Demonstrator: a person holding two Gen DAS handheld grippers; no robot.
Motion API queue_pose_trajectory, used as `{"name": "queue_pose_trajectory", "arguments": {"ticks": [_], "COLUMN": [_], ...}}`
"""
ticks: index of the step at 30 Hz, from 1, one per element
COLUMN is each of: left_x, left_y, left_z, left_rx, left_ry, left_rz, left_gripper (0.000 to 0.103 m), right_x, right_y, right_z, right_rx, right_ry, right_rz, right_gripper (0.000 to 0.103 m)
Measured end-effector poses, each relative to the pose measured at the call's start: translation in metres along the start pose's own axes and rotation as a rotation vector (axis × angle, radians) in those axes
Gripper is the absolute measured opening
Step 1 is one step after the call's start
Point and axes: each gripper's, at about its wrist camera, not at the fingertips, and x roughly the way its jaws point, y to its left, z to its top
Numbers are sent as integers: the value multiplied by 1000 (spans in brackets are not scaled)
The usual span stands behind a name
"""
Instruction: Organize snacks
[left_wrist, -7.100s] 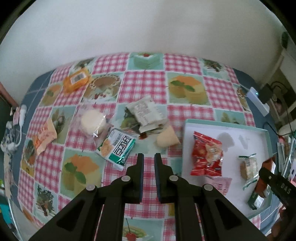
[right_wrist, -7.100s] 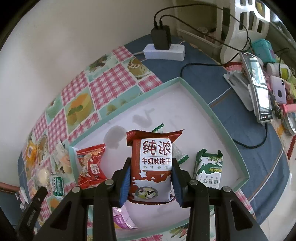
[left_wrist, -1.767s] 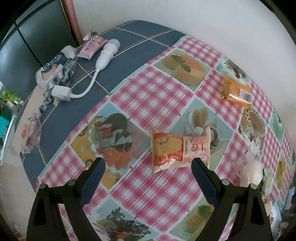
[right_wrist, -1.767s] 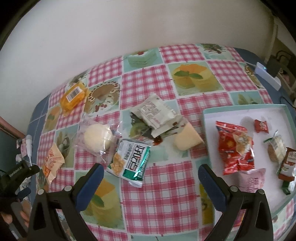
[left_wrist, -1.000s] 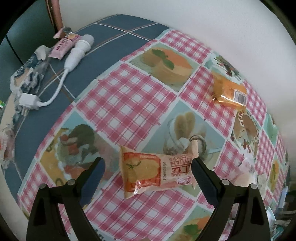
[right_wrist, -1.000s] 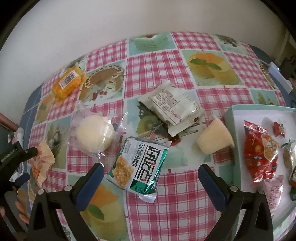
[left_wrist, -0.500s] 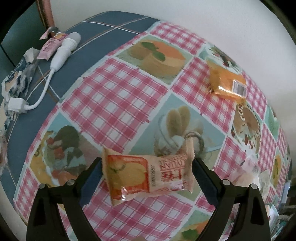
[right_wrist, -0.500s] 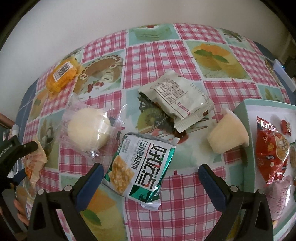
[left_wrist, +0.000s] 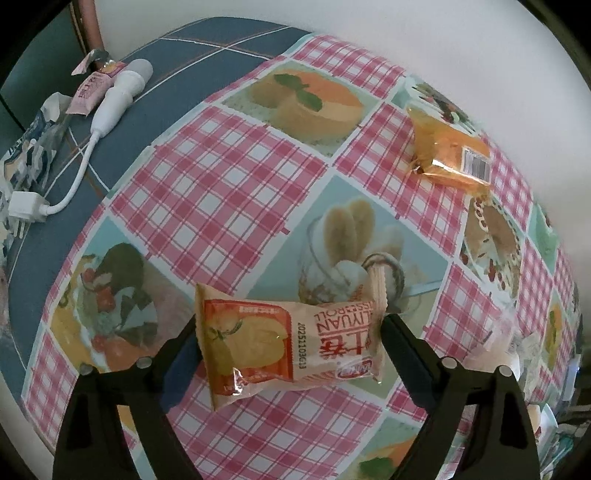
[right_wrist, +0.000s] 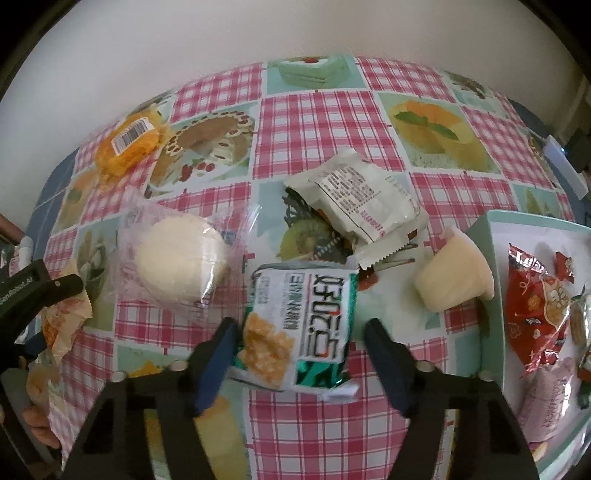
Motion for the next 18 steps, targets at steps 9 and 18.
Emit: {"name": "queue_pose_trajectory", "arguments": {"ticks": [9, 18], "left_x": [-22, -52], "left_y": [2, -6], "left_z": [4, -10], "left_rx": [22, 24], "left_ry": [-7, -5], "left_rz": [3, -3], "left_gripper": [80, 79], "right_x": [-4, -29], "right_y": [-6, -17], "right_z": [0, -7], "right_rx": [13, 29], "right_ry": [10, -8], "right_rz": [-3, 9], "right_gripper": [57, 56]}}
